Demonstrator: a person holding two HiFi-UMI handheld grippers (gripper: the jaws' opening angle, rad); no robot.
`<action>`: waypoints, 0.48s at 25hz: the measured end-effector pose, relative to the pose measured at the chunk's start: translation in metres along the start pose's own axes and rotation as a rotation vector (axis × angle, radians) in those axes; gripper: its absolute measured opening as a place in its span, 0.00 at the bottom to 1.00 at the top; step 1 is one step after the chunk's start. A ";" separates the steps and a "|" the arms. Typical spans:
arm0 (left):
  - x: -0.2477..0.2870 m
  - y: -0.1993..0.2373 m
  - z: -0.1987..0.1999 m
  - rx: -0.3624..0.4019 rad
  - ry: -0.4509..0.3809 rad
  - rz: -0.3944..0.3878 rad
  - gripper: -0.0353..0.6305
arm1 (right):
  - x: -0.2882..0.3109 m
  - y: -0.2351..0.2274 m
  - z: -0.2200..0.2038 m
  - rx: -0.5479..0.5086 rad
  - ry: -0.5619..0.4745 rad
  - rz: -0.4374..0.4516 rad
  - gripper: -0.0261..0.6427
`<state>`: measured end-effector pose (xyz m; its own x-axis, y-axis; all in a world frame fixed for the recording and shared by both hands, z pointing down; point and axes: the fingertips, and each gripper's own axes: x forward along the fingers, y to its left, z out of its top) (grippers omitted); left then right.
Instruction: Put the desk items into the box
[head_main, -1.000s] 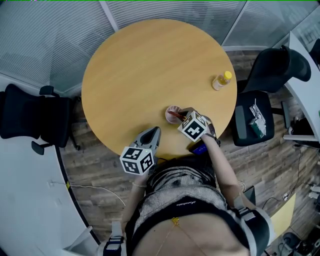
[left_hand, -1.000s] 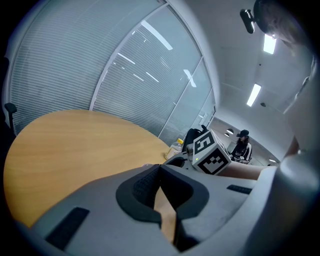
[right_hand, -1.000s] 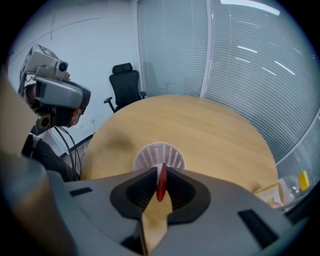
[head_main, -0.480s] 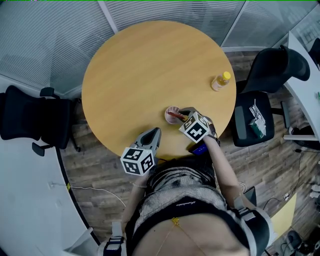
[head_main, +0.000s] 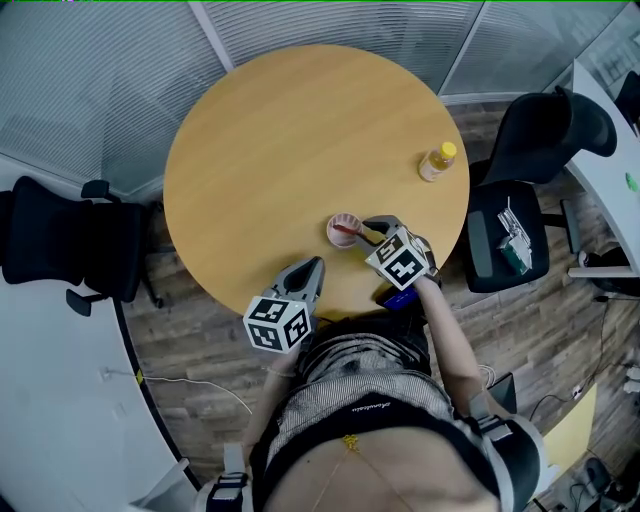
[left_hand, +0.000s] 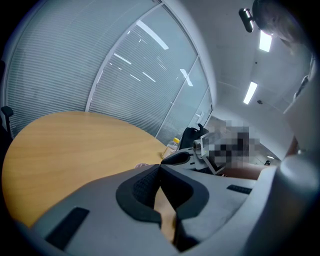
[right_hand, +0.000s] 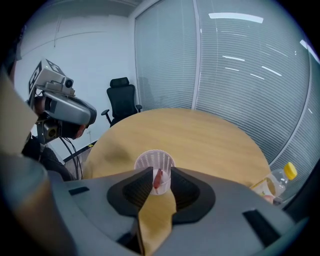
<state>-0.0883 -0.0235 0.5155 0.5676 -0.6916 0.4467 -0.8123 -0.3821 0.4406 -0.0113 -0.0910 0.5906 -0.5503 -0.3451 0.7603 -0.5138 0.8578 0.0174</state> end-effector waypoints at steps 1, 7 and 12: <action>0.001 -0.002 0.000 0.001 0.000 -0.001 0.08 | -0.002 -0.001 -0.001 0.003 -0.003 -0.002 0.22; 0.000 -0.010 0.001 0.013 -0.010 -0.008 0.08 | -0.024 -0.002 0.001 0.059 -0.060 -0.043 0.21; 0.003 -0.017 -0.002 0.018 -0.008 -0.020 0.08 | -0.040 0.000 0.000 0.096 -0.112 -0.059 0.21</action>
<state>-0.0723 -0.0178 0.5108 0.5828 -0.6883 0.4319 -0.8031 -0.4070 0.4352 0.0105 -0.0777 0.5601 -0.5845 -0.4387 0.6826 -0.6048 0.7964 -0.0060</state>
